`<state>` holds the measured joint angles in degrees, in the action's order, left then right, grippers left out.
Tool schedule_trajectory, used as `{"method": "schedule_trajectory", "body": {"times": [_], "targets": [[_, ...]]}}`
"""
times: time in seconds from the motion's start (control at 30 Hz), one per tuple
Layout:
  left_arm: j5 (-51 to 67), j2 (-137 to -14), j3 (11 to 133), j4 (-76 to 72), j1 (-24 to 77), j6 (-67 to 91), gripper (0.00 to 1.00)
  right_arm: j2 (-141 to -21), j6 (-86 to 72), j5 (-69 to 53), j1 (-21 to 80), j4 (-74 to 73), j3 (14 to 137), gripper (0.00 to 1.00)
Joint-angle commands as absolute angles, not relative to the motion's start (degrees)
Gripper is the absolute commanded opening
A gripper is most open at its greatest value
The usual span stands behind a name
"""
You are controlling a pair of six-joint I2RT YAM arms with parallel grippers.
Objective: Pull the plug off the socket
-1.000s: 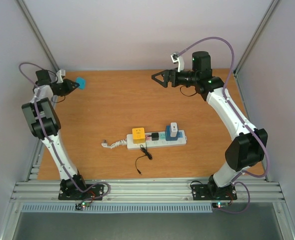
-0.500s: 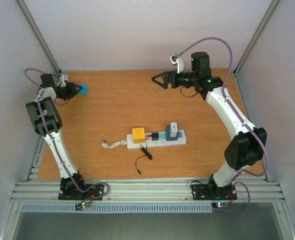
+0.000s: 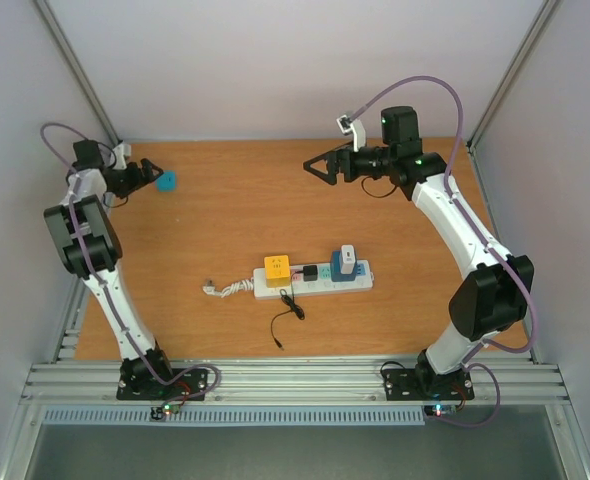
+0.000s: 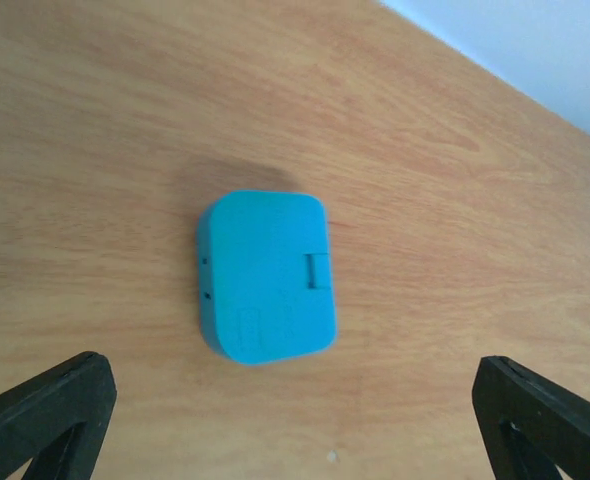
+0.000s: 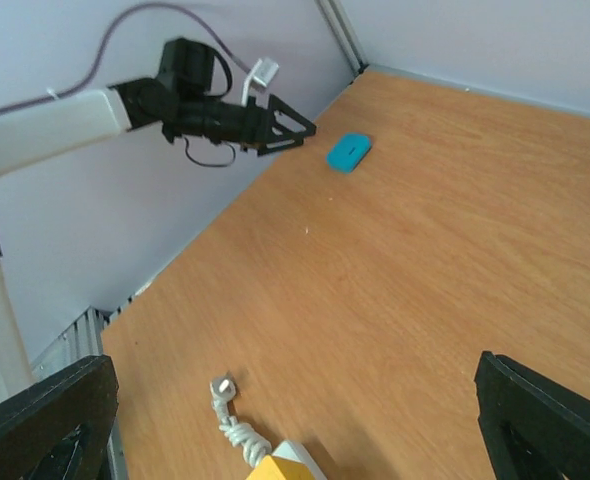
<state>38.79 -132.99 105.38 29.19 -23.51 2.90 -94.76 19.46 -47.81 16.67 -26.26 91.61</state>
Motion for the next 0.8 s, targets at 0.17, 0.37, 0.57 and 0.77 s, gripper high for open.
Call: {"method": "schedule_trajectory", "body": {"times": [0.17, 0.37, 0.57, 0.77], "targets": [[35.57, -115.56, 102.61, 36.64, -22.06, -15.89, 1.0, -92.15, 34.97, -51.92, 16.35, -33.8, 92.29, 0.98], [31.76, -104.74, 96.89, 36.5, -19.39, -23.82, 1.0, -89.83, 42.21, -52.01, 16.35, -34.05, 90.08, 0.99], [36.94, -94.49, 88.23, 29.9, -19.34, -24.53, 1.0, -85.72, 40.97, -50.64, 16.35, -25.1, 85.9, 0.99], [43.33, -90.98, 87.04, 38.99, -15.67, -38.87, 1.0, -86.29, 51.93, -51.96, 16.47, -30.88, 85.77, 0.99]]}}
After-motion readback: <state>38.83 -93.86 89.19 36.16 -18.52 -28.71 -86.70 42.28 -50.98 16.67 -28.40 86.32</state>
